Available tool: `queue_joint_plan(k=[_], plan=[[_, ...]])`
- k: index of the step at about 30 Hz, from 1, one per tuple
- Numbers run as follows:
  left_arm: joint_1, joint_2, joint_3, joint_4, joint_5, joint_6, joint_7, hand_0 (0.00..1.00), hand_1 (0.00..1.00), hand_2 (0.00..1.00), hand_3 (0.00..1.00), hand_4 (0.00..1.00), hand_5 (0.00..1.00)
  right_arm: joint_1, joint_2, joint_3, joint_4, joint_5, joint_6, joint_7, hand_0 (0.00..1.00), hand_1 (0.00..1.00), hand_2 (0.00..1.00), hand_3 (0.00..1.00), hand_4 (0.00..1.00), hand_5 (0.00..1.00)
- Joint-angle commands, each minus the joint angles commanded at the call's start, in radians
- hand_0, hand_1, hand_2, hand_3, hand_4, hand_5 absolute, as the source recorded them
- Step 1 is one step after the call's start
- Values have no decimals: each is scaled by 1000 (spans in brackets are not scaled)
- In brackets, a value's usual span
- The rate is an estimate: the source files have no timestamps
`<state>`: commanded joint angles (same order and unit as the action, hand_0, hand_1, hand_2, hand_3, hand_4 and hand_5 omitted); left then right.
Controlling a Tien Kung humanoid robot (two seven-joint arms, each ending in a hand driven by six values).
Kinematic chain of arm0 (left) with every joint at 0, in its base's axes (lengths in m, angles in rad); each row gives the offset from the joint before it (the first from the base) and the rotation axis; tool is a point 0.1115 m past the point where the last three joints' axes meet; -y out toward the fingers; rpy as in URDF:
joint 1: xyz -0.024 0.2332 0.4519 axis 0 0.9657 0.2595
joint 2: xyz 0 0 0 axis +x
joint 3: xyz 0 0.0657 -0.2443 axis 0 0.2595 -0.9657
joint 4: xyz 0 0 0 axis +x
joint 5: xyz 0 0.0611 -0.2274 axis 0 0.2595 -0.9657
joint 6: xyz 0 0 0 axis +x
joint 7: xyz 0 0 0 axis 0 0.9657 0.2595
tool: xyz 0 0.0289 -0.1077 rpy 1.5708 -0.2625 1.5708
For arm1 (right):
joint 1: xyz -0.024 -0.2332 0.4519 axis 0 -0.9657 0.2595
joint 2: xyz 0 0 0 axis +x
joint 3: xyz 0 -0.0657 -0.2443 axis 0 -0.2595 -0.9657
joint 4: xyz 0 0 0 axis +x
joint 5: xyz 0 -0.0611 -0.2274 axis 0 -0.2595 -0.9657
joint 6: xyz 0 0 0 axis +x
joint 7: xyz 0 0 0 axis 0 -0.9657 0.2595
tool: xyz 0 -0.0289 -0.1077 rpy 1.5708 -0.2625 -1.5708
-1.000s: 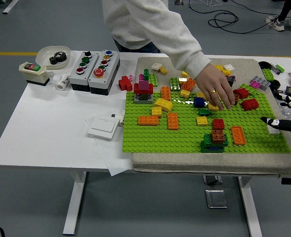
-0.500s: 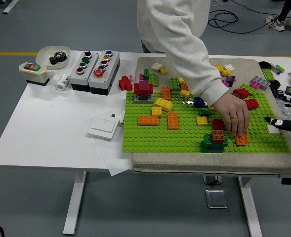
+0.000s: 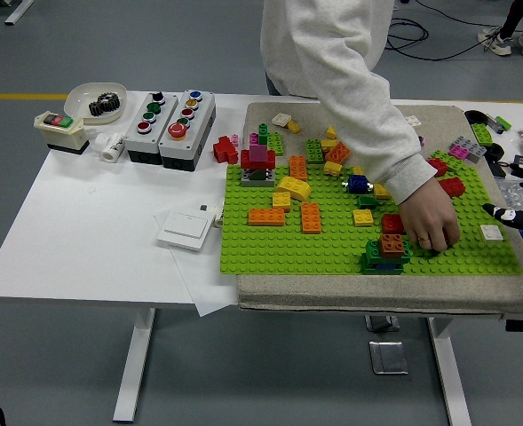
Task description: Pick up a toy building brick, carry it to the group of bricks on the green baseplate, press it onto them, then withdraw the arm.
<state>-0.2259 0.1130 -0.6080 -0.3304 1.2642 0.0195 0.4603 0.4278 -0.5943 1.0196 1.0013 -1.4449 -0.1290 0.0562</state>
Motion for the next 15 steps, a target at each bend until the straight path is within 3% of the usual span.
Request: queue_joint_plan(k=[15], plan=[[-2,-4,29,1,-51,16,-9,661,710,726,582,658,649,5,-4,-6,-4,-1,10,0,942,891,938,998,826,431]])
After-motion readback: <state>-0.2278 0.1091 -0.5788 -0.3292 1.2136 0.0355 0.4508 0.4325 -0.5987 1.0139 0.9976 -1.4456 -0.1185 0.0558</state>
